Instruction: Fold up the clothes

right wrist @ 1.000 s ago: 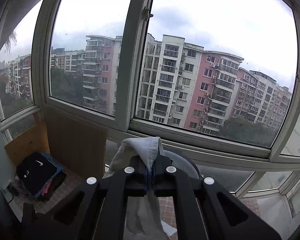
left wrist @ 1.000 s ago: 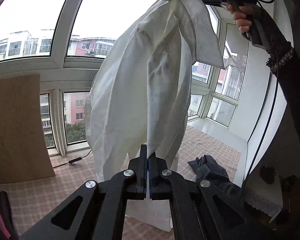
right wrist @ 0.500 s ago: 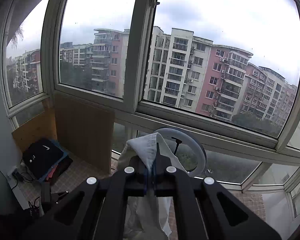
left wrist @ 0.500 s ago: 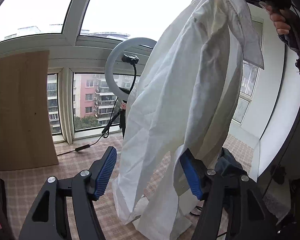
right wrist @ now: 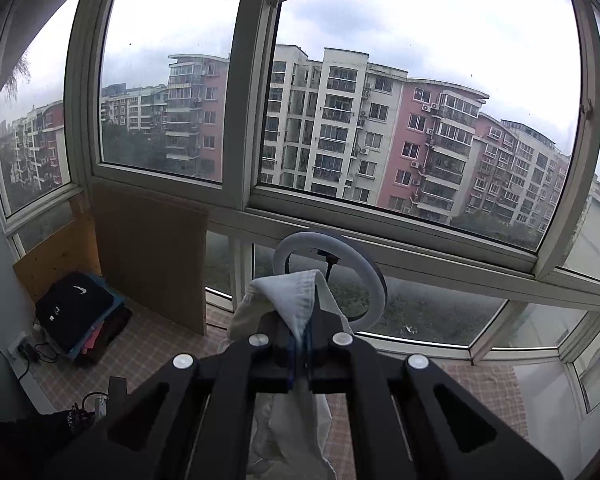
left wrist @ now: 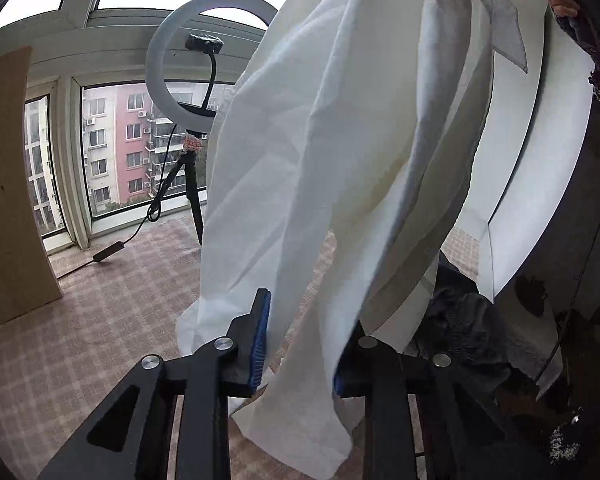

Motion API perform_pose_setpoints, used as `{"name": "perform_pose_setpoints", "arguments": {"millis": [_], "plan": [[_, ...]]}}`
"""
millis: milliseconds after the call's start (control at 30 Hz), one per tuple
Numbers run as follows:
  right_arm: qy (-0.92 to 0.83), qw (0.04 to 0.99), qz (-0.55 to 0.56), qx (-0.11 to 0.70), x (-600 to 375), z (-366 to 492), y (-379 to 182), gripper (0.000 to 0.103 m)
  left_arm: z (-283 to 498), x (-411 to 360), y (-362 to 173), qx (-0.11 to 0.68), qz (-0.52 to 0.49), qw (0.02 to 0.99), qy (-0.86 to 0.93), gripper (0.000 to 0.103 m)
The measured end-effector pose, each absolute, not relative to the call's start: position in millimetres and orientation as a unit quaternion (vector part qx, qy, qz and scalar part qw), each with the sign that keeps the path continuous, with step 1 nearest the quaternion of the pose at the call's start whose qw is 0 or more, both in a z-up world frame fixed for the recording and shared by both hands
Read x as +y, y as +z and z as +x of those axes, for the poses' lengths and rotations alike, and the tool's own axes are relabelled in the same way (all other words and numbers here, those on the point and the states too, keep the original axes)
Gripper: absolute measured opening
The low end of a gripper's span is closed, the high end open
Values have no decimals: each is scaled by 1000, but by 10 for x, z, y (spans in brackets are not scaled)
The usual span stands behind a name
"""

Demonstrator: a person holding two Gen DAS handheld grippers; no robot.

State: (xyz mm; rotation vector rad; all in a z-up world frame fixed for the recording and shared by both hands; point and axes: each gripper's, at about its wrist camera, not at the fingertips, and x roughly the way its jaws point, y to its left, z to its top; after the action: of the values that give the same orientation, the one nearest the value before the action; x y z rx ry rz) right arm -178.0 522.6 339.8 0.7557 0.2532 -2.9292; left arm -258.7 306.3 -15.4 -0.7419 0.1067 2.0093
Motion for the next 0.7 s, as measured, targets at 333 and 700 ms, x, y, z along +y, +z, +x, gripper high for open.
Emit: {"name": "perform_pose_setpoints", "arguments": {"millis": [333,700], "plan": [[-973,0,230,34,5854,-1582,3514,3,-2719,2539,1035,83,-211,386,894,0],[-967,48,248,-15,5835,-1625,3157,3,-2324,2001,1975,189,-168,231,940,0]]}}
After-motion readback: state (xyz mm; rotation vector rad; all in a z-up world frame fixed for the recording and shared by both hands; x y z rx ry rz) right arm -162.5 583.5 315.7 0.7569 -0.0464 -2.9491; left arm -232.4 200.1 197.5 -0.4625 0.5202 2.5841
